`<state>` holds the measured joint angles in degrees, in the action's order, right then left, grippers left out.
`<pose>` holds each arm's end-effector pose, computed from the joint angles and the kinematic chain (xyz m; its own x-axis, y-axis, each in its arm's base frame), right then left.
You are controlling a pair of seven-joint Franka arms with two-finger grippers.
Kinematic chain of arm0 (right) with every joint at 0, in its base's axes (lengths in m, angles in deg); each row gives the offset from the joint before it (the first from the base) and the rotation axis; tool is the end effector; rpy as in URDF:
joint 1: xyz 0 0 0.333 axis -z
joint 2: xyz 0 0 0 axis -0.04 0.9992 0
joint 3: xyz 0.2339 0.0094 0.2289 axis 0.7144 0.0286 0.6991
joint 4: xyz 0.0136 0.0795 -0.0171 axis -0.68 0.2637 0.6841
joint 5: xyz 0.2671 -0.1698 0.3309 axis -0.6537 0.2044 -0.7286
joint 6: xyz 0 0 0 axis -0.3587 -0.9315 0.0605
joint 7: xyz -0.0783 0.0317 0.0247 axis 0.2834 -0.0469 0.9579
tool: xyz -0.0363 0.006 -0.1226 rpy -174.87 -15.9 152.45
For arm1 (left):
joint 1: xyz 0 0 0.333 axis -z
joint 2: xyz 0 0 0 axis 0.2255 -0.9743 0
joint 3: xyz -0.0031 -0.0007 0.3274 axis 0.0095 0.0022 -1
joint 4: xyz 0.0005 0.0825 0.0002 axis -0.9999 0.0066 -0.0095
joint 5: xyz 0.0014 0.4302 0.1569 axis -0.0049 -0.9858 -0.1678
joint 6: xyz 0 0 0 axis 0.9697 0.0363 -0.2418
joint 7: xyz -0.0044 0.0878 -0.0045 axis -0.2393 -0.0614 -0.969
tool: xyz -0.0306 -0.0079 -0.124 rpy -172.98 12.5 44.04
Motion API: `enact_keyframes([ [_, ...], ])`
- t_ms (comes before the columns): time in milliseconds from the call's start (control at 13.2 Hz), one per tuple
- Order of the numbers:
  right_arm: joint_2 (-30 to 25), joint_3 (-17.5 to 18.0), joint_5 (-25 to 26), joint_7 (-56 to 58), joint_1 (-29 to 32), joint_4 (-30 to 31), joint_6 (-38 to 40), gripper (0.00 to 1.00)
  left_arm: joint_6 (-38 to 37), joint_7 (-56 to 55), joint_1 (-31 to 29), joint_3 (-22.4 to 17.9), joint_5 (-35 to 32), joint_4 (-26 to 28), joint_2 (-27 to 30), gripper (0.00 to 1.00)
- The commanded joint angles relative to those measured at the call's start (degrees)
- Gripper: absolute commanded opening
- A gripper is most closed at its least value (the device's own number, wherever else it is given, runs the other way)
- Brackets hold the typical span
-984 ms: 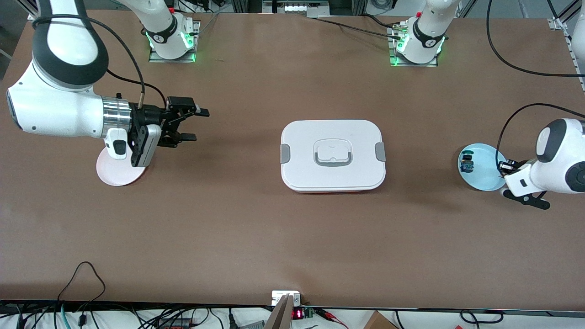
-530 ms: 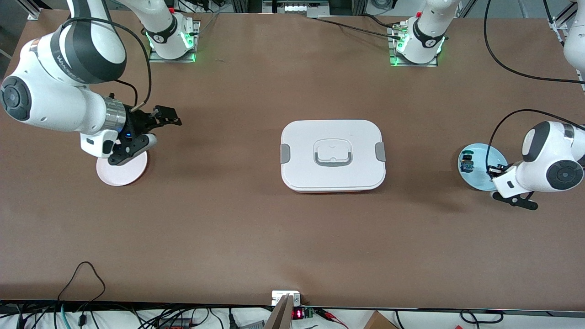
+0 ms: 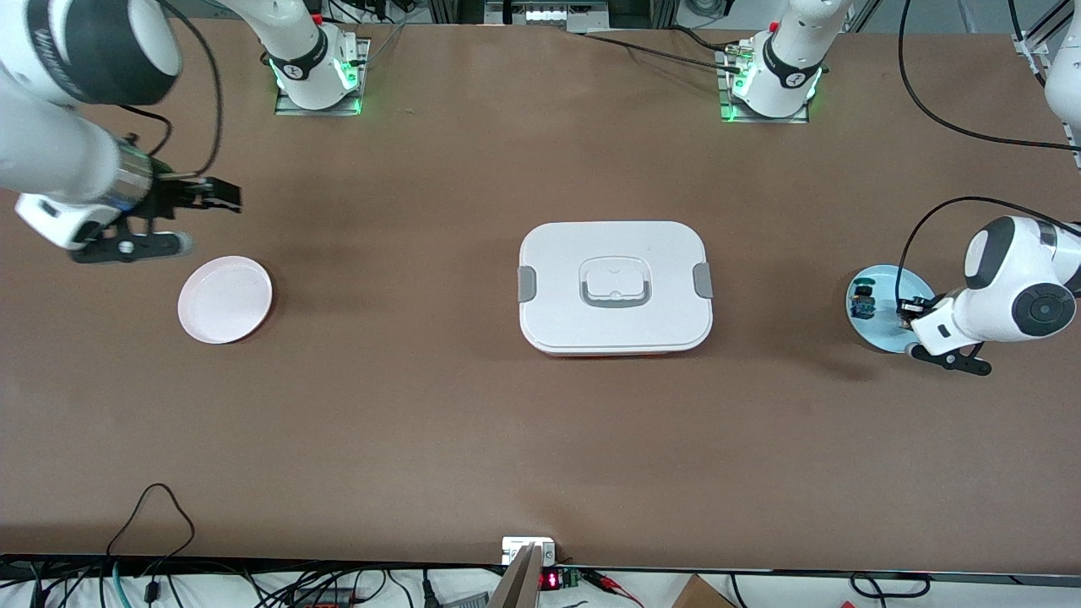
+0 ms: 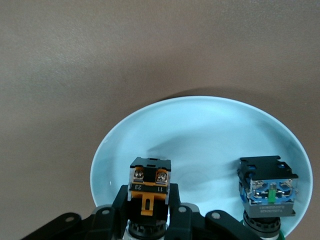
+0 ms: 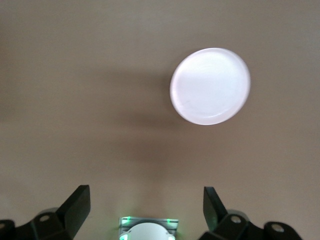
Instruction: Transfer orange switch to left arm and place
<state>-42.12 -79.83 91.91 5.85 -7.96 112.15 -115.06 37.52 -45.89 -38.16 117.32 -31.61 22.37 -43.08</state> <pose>0.6153 0.0298 0.4995 0.9702 0.0661 -0.2331 0.0860 -0.9934 0.0763 0.6429 0.1845 0.1361 0.9203 -0.2457 -0.3045 -0.2917 -0.9495 -0.1157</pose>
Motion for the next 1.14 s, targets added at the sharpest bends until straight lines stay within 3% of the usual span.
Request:
enact_keyframes([
  [0,0.53,1.01,5.03,2.31,3.91,-1.71,-1.79,1.00,0.49,-1.25,-0.31,0.58,-4.00,0.78,0.86,0.18],
  [76,0.44,1.10,5.13,3.54,4.28,-1.62,-3.81,1.00,0.49,-1.16,-0.40,0.58,-4.09,0.69,0.78,0.45],
  [151,0.35,1.10,5.13,3.81,4.37,-1.80,-4.26,1.00,0.49,-0.20,-0.57,0.66,-4.09,0.60,0.78,0.99],
  [378,1.92,1.10,2.25,2.94,5.15,-3.72,-6.10,1.00,-0.12,-0.10,-0.40,1.45,-3.91,-0.01,2.35,1.00],
  [530,3.51,1.27,-3.72,4.07,8.74,-4.61,-13.11,1.00,-0.91,-0.10,-0.22,2.42,-2.42,-1.23,4.98,1.00],
  [606,3.34,2.06,-4.53,5.21,9.02,-4.52,-13.06,1.00,-2.31,-0.10,-0.57,4.95,-1.81,-2.98,5.95,1.00],
  [757,2.99,2.42,-3.66,4.00,7.37,-4.70,-9.38,1.00,-7.04,-0.10,-0.66,8.38,0.64,-9.64,6.05,1.00],
  [1060,1.76,2.42,-1.90,-4.31,6.13,-3.39,-9.45,1.00,-17.67,-0.10,-1.27,14.45,10.39,-22.39,7.02,1.00],
])
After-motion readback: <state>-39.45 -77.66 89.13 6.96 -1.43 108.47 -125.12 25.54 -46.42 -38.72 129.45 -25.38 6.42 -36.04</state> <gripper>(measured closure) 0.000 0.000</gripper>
